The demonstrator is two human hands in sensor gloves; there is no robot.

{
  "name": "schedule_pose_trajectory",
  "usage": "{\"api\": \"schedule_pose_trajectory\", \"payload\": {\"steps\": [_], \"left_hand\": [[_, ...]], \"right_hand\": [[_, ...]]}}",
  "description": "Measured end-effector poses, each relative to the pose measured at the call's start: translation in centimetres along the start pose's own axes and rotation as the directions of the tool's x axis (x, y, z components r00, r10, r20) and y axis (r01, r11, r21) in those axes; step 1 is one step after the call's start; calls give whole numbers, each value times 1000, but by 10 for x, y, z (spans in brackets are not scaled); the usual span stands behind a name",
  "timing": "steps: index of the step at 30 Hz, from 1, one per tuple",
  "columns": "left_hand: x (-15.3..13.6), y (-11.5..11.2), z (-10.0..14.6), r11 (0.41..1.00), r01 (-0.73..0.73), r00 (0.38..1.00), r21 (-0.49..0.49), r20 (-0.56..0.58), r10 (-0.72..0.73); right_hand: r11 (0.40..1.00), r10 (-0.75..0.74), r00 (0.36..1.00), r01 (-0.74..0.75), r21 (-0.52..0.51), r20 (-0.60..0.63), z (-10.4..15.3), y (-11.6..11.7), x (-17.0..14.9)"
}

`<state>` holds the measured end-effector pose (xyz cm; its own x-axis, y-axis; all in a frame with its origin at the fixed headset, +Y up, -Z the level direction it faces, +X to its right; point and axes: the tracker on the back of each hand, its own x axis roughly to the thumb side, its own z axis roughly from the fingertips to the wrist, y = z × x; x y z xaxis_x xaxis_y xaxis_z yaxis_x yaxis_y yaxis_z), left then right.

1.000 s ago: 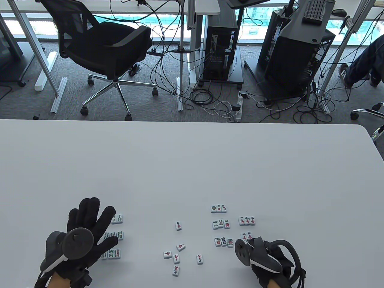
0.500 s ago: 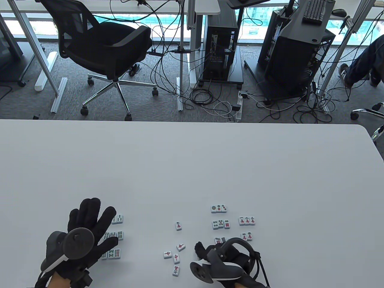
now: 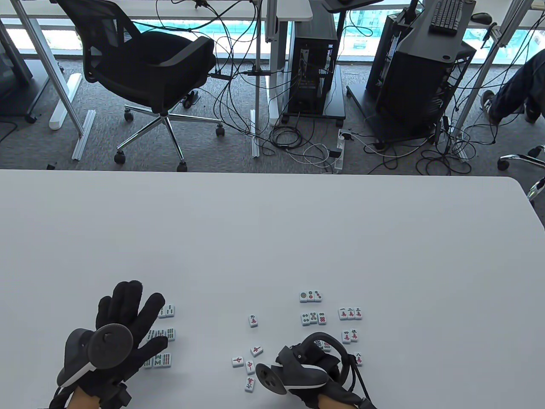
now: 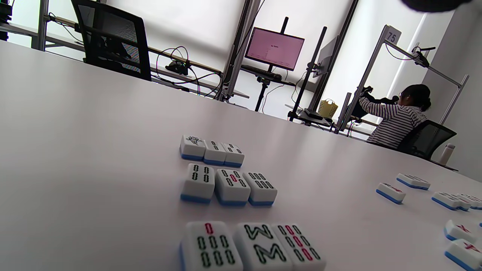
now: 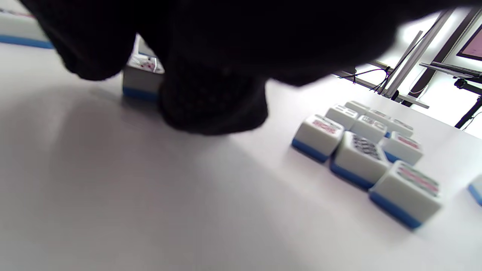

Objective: Mahjong suit sorting

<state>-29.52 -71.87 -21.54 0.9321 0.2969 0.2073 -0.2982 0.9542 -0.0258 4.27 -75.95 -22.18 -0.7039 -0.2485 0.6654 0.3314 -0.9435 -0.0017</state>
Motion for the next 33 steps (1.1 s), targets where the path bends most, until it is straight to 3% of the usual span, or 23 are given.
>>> {"api": "schedule_pose_trajectory", "payload": {"steps": [4, 10, 19, 27, 33], "left_hand": [[0, 0, 0, 1000, -2, 1000, 0, -2, 2], [0, 0, 0, 1000, 2, 1000, -4, -3, -2], [0, 0, 0, 1000, 2, 1000, -4, -5, -2], [-1, 0, 0, 1000, 2, 1000, -5, -6, -2], [-1, 0, 0, 1000, 3, 1000, -5, -10, -3]], "right_hand": [[999, -3, 1000, 3, -50, 6, 3, -6, 0], [999, 32, 998, -33, 21, 59, -4, 1, 11], [999, 30, 998, -28, -30, 62, -3, 2, 11], [986, -108, 982, 85, -144, -155, 29, -27, -52], [989, -64, 948, 20, -144, -312, 60, -35, -100]]}}
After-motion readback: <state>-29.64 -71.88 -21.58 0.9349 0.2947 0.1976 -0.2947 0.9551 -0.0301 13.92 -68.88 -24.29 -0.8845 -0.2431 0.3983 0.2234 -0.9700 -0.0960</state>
